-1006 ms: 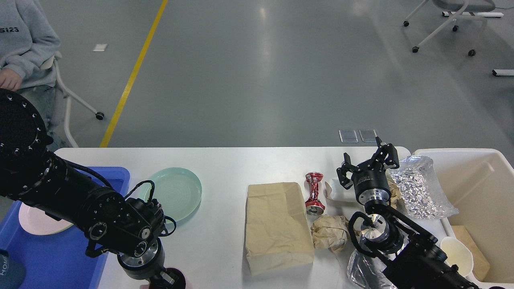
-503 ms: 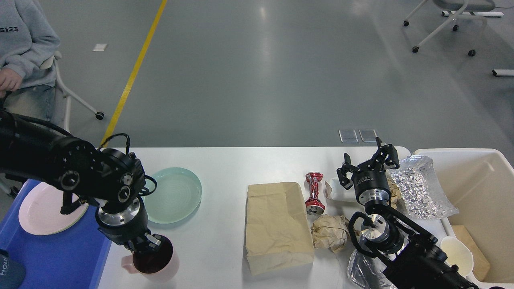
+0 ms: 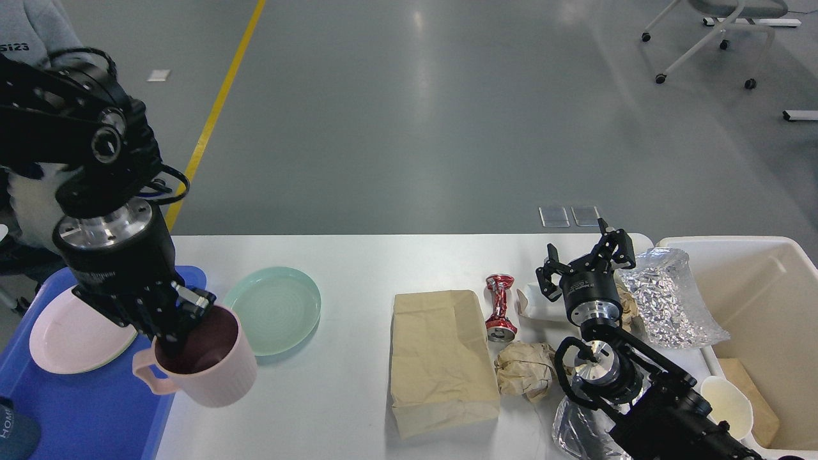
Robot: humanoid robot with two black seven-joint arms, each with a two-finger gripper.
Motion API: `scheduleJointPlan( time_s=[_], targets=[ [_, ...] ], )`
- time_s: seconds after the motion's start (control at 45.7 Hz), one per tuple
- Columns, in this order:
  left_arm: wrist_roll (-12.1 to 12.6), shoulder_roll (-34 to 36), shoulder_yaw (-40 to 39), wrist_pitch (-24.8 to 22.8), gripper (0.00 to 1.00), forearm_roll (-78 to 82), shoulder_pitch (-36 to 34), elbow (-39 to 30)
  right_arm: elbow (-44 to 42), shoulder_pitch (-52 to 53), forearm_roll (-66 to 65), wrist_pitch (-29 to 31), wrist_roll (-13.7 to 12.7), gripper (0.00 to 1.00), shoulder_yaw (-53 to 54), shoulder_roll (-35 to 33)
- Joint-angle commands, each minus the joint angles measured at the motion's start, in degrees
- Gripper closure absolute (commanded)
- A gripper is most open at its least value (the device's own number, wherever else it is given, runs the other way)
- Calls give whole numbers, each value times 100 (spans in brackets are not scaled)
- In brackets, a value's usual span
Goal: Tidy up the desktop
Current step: 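Lift the mug and set it down in the blue tray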
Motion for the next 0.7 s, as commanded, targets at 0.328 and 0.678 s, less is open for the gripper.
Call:
scheduleJointPlan(
  time_s=[0.328,0.678],
  targets=[
    [-66,1147,1635,-15,100,125,-620,621,9,2,-1,0,0,0,0,0],
    [-75,3143,513,-15,100,1679,2596,2932,9,2,7,0,0,0,0,0]
  ],
)
